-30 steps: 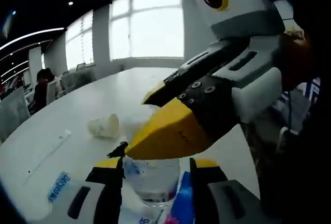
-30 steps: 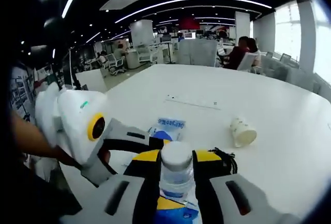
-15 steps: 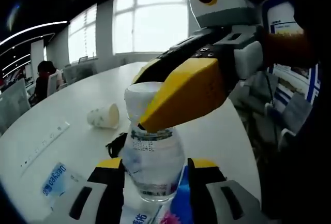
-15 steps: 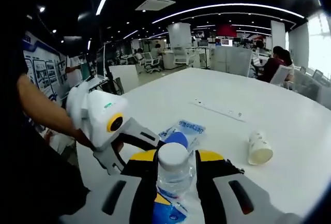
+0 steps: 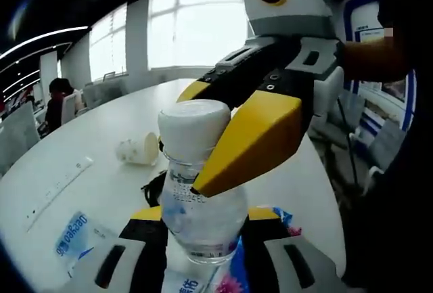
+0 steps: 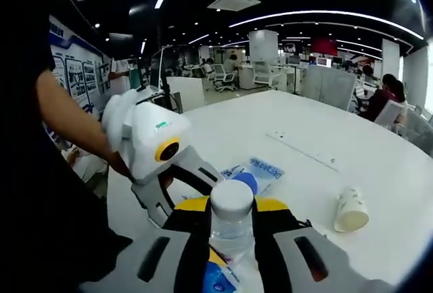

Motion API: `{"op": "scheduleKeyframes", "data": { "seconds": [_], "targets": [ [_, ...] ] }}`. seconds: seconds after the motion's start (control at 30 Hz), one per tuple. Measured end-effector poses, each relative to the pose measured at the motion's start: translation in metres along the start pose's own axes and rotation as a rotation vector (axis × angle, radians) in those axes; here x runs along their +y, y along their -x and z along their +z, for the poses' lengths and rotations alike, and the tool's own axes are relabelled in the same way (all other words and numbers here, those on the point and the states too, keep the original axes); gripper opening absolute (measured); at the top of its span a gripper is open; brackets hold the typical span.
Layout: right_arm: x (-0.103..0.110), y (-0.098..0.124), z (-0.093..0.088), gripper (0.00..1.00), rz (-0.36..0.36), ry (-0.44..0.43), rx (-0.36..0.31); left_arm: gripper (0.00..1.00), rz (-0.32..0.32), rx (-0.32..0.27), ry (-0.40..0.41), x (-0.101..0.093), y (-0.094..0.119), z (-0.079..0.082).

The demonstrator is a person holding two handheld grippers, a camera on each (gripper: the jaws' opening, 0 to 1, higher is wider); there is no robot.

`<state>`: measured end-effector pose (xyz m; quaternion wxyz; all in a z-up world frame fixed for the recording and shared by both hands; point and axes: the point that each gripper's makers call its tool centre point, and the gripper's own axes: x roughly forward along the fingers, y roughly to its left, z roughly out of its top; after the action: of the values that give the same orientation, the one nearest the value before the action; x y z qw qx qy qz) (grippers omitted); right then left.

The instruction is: Arrange the tabletop items into an orderly group along one side of the table until the central work area is clear of visible clutter.

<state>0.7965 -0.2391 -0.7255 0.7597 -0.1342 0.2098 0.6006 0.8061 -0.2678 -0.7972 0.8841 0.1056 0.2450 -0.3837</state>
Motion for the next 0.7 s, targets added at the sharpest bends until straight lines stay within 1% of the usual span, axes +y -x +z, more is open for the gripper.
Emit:
{"op": "scheduleKeyframes", "data": {
  "seconds": [0.07, 0.13, 0.17, 0.33, 0.47, 0.63, 0.7],
  "targets": [
    [0.000, 0.000, 0.000, 0.18, 0.000, -0.002, 0.001, 0.40, -0.001, -0.001, -0.011, 0.000, 0.000, 0.000],
    [0.000, 0.001, 0.000, 0.17, -0.007, -0.048, 0.004, 0.40, 0.001, 0.005, -0.042, 0.001, 0.001, 0.000],
    [-0.001, 0.002, -0.001, 0.17, -0.008, -0.089, 0.004, 0.40, 0.003, 0.009, -0.055, 0.001, 0.001, 0.001],
    [-0.004, 0.005, 0.000, 0.17, -0.020, -0.118, 0.013, 0.39, -0.023, 0.026, -0.085, 0.001, 0.004, 0.002],
    [-0.003, 0.009, 0.011, 0.17, -0.059, -0.109, 0.000, 0.38, -0.025, -0.001, -0.086, 0.003, 0.010, 0.012],
    [-0.004, 0.011, 0.024, 0.17, -0.080, -0.103, -0.015, 0.38, -0.033, -0.026, -0.082, 0.006, 0.018, 0.023],
    [-0.003, 0.012, 0.032, 0.17, -0.089, -0.105, -0.022, 0.38, -0.039, -0.031, -0.088, 0.007, 0.023, 0.027]
  ]
}}
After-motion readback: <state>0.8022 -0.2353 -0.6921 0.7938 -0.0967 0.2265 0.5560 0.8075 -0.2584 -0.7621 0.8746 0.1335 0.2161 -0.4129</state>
